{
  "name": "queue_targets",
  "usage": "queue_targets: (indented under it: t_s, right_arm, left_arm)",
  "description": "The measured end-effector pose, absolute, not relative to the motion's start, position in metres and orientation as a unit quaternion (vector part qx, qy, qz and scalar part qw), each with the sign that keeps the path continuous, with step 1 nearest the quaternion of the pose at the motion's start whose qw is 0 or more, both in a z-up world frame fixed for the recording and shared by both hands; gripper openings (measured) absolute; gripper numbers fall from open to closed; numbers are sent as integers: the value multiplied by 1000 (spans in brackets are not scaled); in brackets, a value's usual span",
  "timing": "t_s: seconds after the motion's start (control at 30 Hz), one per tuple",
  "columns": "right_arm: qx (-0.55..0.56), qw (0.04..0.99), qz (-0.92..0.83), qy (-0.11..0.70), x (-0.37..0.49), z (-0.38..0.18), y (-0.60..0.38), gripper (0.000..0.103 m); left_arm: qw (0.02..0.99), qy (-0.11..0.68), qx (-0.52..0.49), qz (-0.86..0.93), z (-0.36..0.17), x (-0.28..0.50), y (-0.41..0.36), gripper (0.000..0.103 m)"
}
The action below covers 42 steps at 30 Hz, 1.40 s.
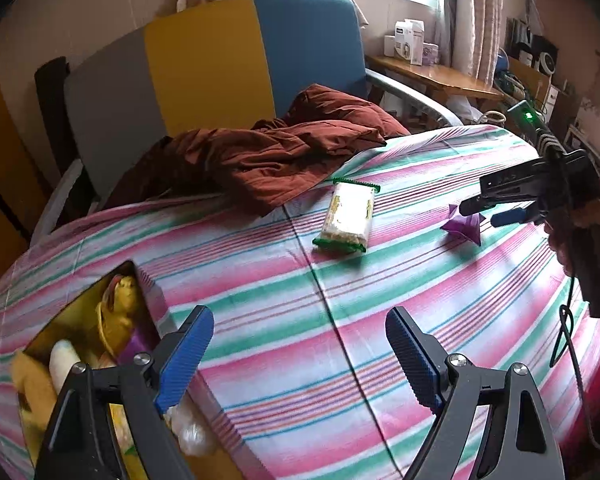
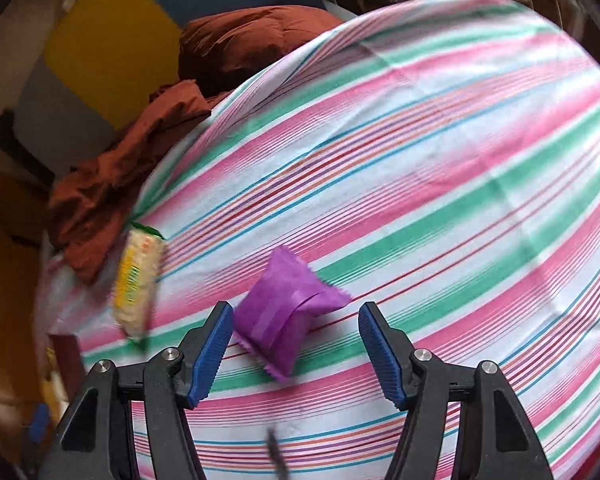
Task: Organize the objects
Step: 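Grasp the purple packet with the right gripper, then grasp the WEIDAN snack bag with the left gripper while the right holds the purple packet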
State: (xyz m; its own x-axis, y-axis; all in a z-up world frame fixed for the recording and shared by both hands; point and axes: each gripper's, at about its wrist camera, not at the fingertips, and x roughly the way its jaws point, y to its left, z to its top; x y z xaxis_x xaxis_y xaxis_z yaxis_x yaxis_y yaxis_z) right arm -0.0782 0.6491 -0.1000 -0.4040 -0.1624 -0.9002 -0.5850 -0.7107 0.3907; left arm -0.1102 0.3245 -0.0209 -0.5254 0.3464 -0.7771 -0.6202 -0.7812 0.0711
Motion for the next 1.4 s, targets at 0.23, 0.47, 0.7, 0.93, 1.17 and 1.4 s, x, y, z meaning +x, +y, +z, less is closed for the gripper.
queue_targets:
  t_s: [0.23, 0.47, 0.7, 0.93, 1.17, 1.4]
  right_arm:
    - [-519, 142, 763, 359, -90, -113, 635, 65]
    - [-537, 179, 786, 249, -99, -108, 622, 40]
    - [-560, 180, 787, 187, -105, -109, 612, 40]
    - [-567, 178, 785, 177, -105, -110, 613, 41]
    - [-569, 180, 784, 169, -105, -111, 616, 43]
    - [-570, 183, 786, 155, -105, -110, 617, 45]
  left_arm:
    - [285, 191, -394, 852, -27, -128, 348, 88]
    - [295, 184, -416, 840, -40, -155, 374, 88]
    - [303, 197, -424, 830, -58, -184, 408, 88]
    - [319, 265, -398, 818, -77, -200, 447, 88]
    - [320, 275, -430, 798, -103, -227, 465, 87]
    - [326, 226, -464, 792, -111, -245, 465, 92]
